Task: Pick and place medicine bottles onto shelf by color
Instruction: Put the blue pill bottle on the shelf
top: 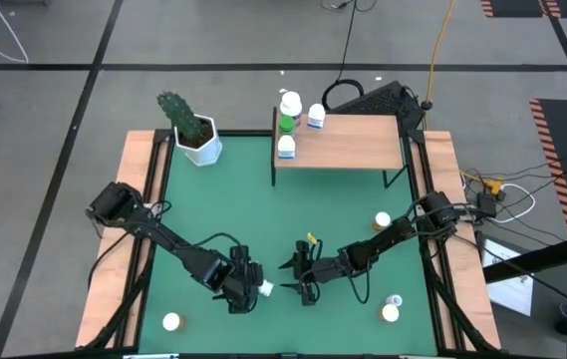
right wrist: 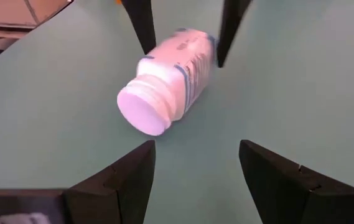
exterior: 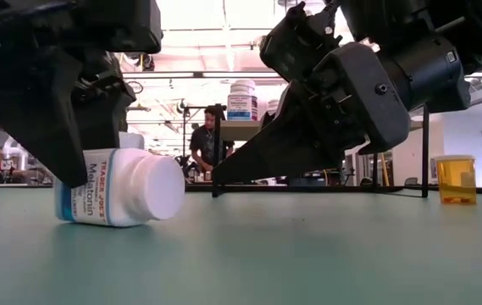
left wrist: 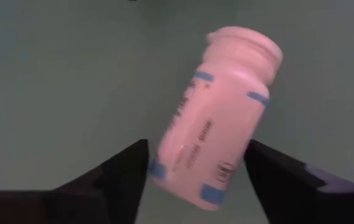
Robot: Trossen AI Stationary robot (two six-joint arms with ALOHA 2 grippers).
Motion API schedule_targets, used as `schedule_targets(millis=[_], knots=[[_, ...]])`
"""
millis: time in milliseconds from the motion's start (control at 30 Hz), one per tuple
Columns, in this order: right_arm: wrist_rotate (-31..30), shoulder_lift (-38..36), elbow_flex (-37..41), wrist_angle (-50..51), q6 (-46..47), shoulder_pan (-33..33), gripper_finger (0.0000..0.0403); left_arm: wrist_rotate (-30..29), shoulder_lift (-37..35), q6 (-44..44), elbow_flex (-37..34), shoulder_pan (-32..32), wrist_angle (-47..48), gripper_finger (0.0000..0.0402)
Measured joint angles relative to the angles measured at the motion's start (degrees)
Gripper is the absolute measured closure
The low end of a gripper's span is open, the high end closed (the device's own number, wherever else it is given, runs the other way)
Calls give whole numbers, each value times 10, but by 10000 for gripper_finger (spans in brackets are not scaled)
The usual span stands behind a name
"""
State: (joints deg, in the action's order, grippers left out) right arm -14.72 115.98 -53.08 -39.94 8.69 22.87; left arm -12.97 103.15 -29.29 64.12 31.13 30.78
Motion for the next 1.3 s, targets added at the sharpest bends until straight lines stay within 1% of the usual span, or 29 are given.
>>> schedule_targets(millis=[167, 233, 333, 433, 533, 600, 700, 833, 900, 967, 1033, 1167, 1300], knots=[[0, 0, 0, -2, 7, 0, 177, -1, 0, -4, -2, -1, -6, 232], [0, -1, 0, -10, 4, 0, 177, -5, 0, -5, -2, -2, -9, 257], [-1, -7, 0, -45, -8, 0, 177, -32, 0, -10, -2, -4, -9, 258], [-4, -28, 0, -59, -31, 4, 177, -75, 0, -16, -2, -3, -10, 258], [-26, -65, 3, -57, -64, 11, 177, -129, -5, -27, -3, 3, -21, 253], [-33, -92, 12, -59, -82, 16, 177, -173, -7, -29, -3, 8, -68, 244], [-33, -124, 31, -71, -79, 18, 177, -209, -6, 17, -3, 17, -144, 244], [-33, -145, 68, -119, -76, 24, 177, -212, -5, 74, -16, 16, -246, 257], [-33, -151, 83, -144, -78, 30, 177, -213, -3, 89, -30, 13, -290, 257], [-49, -166, 99, -159, -79, 34, 177, -215, -3, 98, -47, 10, -330, 252], [-66, -190, 115, -164, -86, 38, 177, -215, -3, 97, -70, 7, -378, 248], [-66, -238, 145, -167, -91, 45, 177, -205, -3, 90, -120, -4, -465, 249], [-81, -253, 166, -175, -92, 50, 177, -200, -3, 83, -164, -13, -579, 252]])
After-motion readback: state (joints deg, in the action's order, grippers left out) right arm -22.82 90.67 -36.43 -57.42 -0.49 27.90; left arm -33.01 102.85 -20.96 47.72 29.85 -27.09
